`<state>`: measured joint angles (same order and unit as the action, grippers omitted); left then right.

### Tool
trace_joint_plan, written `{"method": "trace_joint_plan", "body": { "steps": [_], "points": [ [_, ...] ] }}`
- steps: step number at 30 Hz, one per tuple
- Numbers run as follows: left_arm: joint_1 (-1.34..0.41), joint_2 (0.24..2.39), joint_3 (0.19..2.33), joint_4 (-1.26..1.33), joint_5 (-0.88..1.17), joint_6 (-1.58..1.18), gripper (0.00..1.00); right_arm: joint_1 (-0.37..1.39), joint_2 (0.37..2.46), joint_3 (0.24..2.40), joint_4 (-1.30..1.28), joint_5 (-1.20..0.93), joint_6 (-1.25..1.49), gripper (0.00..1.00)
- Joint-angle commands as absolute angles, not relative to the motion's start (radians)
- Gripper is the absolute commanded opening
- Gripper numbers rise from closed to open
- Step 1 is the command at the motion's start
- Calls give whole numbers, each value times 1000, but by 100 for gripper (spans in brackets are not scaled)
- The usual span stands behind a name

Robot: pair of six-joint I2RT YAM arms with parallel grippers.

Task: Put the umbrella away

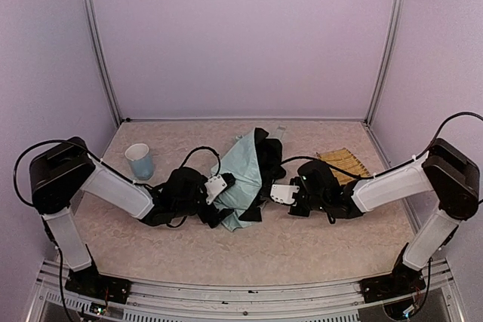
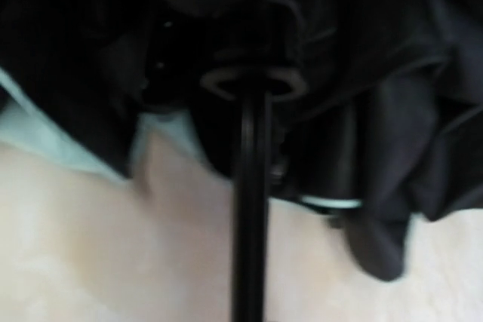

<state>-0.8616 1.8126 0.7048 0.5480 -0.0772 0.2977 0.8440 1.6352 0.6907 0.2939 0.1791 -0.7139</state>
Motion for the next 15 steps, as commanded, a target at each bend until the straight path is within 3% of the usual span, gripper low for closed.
{"method": "trace_joint_plan", "body": {
  "steps": [1,6,13,14,15],
  "points": [
    [-903,1673,673,329,-67,281,99,876,1653,662,334,156,-759,1],
    [-905,1552,719,125,80,276,99,885,1662,661,348,198,-767,38],
    [-899,1413,821,-20,154,250,99,926,1633,670,362,298,-727,64],
    [-890,1391,822,-6,167,229,99,935,1602,687,329,299,-698,87],
    [-876,1372,823,14,189,206,99,939,1572,701,286,292,-657,91]
  ]
}}
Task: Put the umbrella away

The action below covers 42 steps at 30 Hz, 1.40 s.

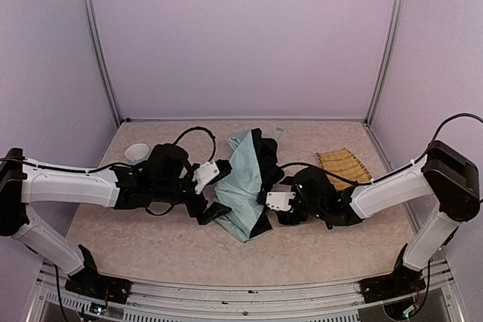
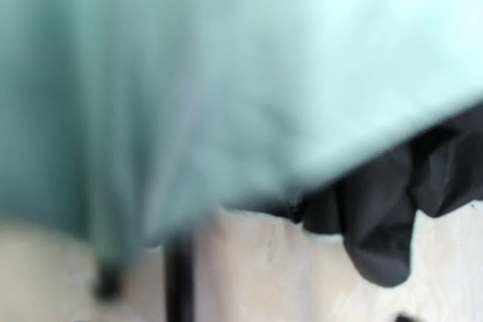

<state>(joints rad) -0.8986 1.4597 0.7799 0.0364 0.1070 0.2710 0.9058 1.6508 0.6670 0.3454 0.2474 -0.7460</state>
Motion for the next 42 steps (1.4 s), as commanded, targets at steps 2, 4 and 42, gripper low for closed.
{"method": "trace_joint_plan", "body": {
  "steps": [2,4,42],
  "points": [
    [-826,1334,820,71,246,130,99,939,1490,716,180,236,-553,91],
    [-762,1303,808,142,315,41,99,940,1389,697,95,159,-445,92],
    [-736,2010,1092,105,639,-318,41,727,1767,999,-87,-242,652,29]
  ]
}}
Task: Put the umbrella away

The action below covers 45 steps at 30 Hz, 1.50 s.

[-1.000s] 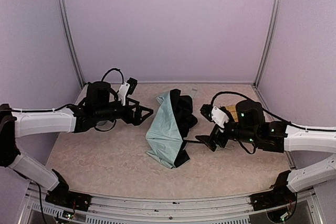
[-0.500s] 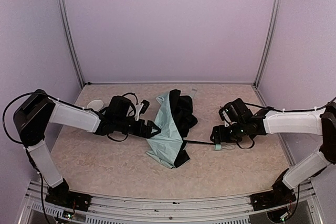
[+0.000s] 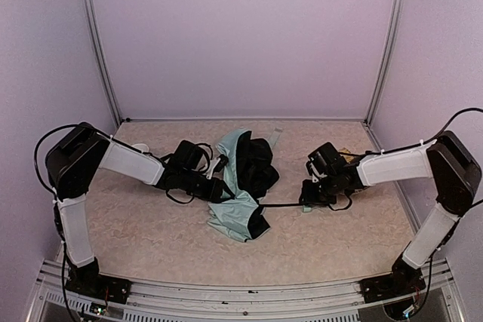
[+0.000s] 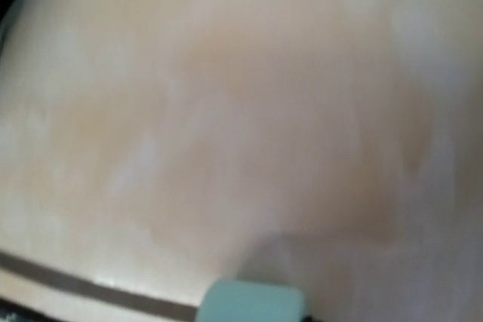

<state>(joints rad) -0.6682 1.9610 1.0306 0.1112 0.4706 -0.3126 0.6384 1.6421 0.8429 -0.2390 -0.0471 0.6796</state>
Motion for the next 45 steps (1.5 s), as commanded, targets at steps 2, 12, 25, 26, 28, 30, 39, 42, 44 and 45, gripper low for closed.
{"method": "trace_joint_plan", "body": {
  "steps": [2,12,25,26,28,30,39,42,44,45],
  "points": [
    [-744,2009,1112,107,653,-326,40,747,1812,1086,-110,-251,631,29],
    [-722,1953,1100,422,560,-571,27,759,1878,1186,-35,-388,661,27],
    [-720,1969,1142,404,482,-562,34,714,1809,1168,-5,-367,670,33],
    [-708,1964,1125,392,480,-557,34,703,1791,1152,0,-371,668,36],
    [-694,1961,1115,328,450,-520,34,683,1767,1152,-32,-369,635,43],
    [-693,1955,1118,273,416,-460,35,667,1739,1153,-91,-339,588,52],
    [-727,1939,1122,145,391,-257,48,555,1693,1267,-277,-353,296,75],
    [-728,1936,1109,133,384,-236,52,529,1779,1411,-291,-349,239,79],
    [-737,1923,1102,128,382,-211,61,515,1852,1501,-272,-392,235,80],
    [-742,1911,1097,126,379,-186,66,514,1892,1550,-268,-427,235,80]
  ]
}}
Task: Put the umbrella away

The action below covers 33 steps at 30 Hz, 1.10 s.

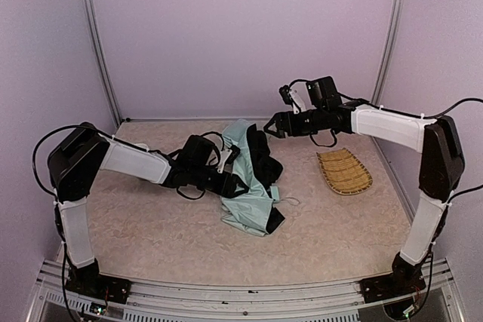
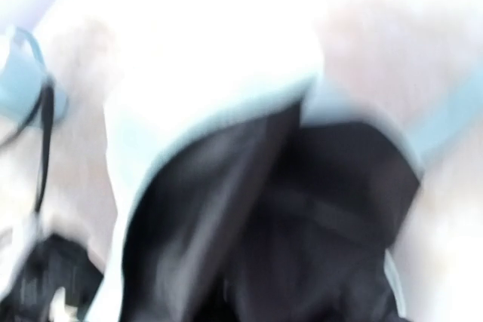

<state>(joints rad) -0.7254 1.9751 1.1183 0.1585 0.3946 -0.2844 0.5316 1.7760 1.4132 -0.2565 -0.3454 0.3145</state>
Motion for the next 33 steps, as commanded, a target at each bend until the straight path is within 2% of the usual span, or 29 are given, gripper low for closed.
{"method": "trace_joint_plan", "body": {
  "steps": [1,4,6,11,14,18,20,23,28,31,33],
  "points": [
    [-747,1892,1092,127,370,-167,71,514,1932,1593,-268,-467,240,80],
    [-744,1802,1044,147,354,-101,84,513,2041,1725,-279,-509,252,80],
    [-719,1723,1005,162,351,-65,97,512,2102,1812,-307,-505,250,81],
    [-622,1539,900,276,459,-53,99,514,2208,1969,-348,-559,256,81],
    [-527,1560,873,401,445,-180,95,514,2243,2006,-350,-578,283,80],
    [-434,1715,1011,322,464,-311,74,518,2279,2053,-395,-623,324,76],
    [-417,1779,1057,315,487,-350,69,528,2270,2047,-429,-608,324,74],
    [-421,1835,1088,349,513,-362,69,567,2216,1977,-448,-569,309,69],
    [-424,1906,1122,418,535,-364,74,612,2175,1904,-422,-571,319,59],
    [-430,1954,1152,434,564,-364,70,615,2200,1914,-420,-594,328,57],
    [-438,1970,1163,447,554,-343,67,615,2219,1926,-411,-635,332,51]
  ]
}}
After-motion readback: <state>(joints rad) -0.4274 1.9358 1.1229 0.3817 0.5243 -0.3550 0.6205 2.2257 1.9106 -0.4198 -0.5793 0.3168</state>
